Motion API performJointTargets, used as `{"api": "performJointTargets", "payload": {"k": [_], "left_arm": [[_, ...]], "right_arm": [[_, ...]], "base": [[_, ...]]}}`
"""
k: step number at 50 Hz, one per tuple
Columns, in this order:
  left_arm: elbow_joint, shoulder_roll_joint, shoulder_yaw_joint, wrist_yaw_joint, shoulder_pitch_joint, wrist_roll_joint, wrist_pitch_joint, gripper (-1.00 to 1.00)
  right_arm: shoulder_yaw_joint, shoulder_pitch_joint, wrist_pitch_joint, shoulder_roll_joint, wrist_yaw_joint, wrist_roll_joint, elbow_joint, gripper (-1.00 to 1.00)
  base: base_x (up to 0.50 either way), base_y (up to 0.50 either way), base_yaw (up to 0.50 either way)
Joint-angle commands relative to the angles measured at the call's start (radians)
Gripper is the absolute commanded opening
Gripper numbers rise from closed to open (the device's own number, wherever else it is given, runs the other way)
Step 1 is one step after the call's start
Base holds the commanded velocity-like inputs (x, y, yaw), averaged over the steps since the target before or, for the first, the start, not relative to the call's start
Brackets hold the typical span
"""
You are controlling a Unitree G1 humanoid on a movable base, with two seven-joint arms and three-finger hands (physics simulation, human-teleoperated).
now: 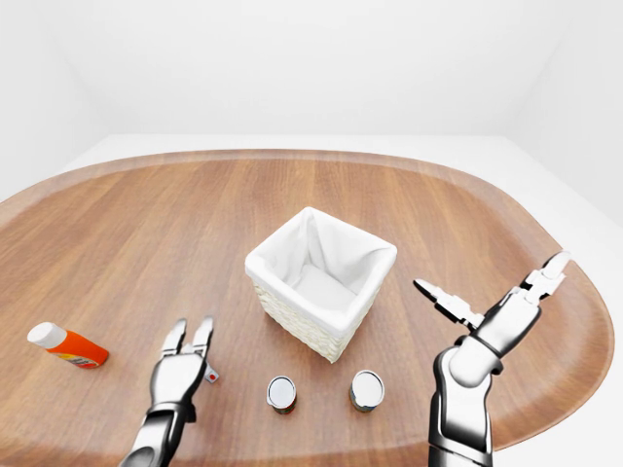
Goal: Pick up the alphabet soup and the cream cheese box, and put them in the basket.
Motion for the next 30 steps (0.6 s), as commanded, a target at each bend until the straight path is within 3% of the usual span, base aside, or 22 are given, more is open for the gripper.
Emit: {"api": "performJointTargets", "payload": {"k": [1, 18, 30], "left_arm": [[0.117, -0.001, -0.003, 0.028, -0.073, -0.027, 0.0, 1.0], [0.377, 0.015, -0.005, 0.13, -0.199, -0.112, 0.0, 1.0], [0.651, 0.006, -0.037, 0.13, -0.308, -0.155, 0.0, 1.0]], "right_arm": [[0.0, 0.001, 0.0, 0.001, 0.0, 0.0, -0.007, 1.0], [0.001, -0.001, 0.0, -0.001, 0.0, -0.003, 0.004, 1.0], [0.001, -0.002, 0.0, -0.001, 0.0, -0.004, 0.007, 1.0]], "base": [[0.0, 0.0, 0.0], [0.0, 0.0, 0.0], [0.0, 0.0, 0.0]]}}
